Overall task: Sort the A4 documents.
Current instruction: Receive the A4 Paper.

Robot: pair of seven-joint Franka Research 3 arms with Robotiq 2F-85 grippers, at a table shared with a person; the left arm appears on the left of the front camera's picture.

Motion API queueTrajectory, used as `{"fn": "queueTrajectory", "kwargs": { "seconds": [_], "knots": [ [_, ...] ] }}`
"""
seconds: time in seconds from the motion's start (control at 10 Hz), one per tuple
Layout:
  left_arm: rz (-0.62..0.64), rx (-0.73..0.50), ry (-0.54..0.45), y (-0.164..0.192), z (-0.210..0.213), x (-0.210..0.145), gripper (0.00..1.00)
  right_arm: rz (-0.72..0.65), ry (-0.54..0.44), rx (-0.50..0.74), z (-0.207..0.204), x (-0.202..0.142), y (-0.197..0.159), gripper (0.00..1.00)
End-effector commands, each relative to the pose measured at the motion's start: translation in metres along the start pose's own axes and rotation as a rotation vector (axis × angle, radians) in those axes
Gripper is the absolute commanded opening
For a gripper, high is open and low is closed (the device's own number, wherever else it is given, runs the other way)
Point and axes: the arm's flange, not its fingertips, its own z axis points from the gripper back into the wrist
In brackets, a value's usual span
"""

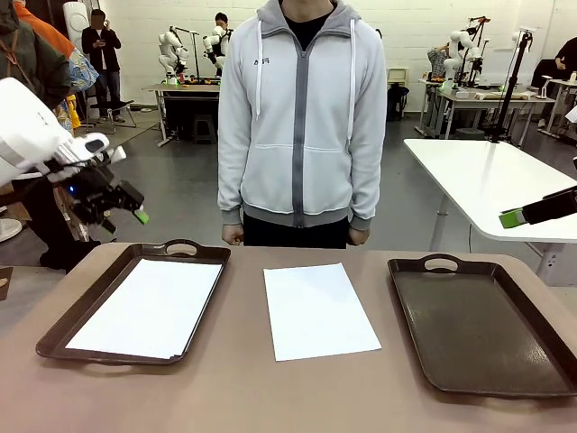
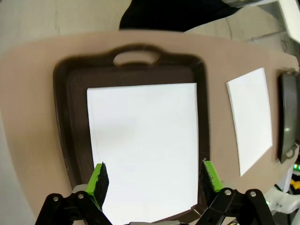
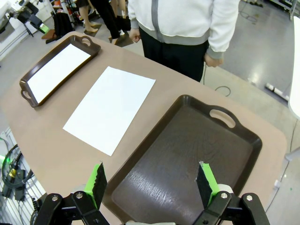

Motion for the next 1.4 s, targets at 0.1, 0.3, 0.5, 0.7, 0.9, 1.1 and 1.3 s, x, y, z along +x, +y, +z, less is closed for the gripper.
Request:
{"fn": "queueTrajectory", "kwargs": {
  "seconds": [0.1, 0.3, 0.5, 0.7, 0.9, 1.1, 1.3],
  "knots": [
    [-0.129, -0.144, -0.140, -0.006, 0.049, -0.039, 1.00, -0.002, -0.002, 0.009, -0.002, 0.000, 0.000, 1.00],
    [-0.271, -0.159, -0.173, -0.025, 0.086, -0.058, 1.00, -0.002, -0.002, 0.009, -0.002, 0.000, 0.000, 1.00],
    [-0.364, -0.158, -0.187, -0.044, 0.096, -0.073, 1.00, -0.002, -0.002, 0.009, -0.002, 0.000, 0.000, 1.00],
    [-0.477, -0.165, -0.198, -0.068, 0.102, -0.087, 1.00, -0.002, -0.002, 0.009, -0.002, 0.000, 0.000, 1.00],
    [-0.508, -0.147, -0.214, -0.072, 0.118, -0.092, 1.00, -0.002, -0.002, 0.009, -0.002, 0.000, 0.000, 1.00],
    [-0.507, -0.207, -0.214, -0.070, 0.135, -0.108, 1.00, -0.002, -0.002, 0.009, -0.002, 0.000, 0.000, 1.00],
    [-0.473, -0.252, -0.201, -0.054, 0.149, -0.122, 1.00, -0.002, -0.002, 0.009, -0.002, 0.000, 0.000, 1.00]
  ]
}}
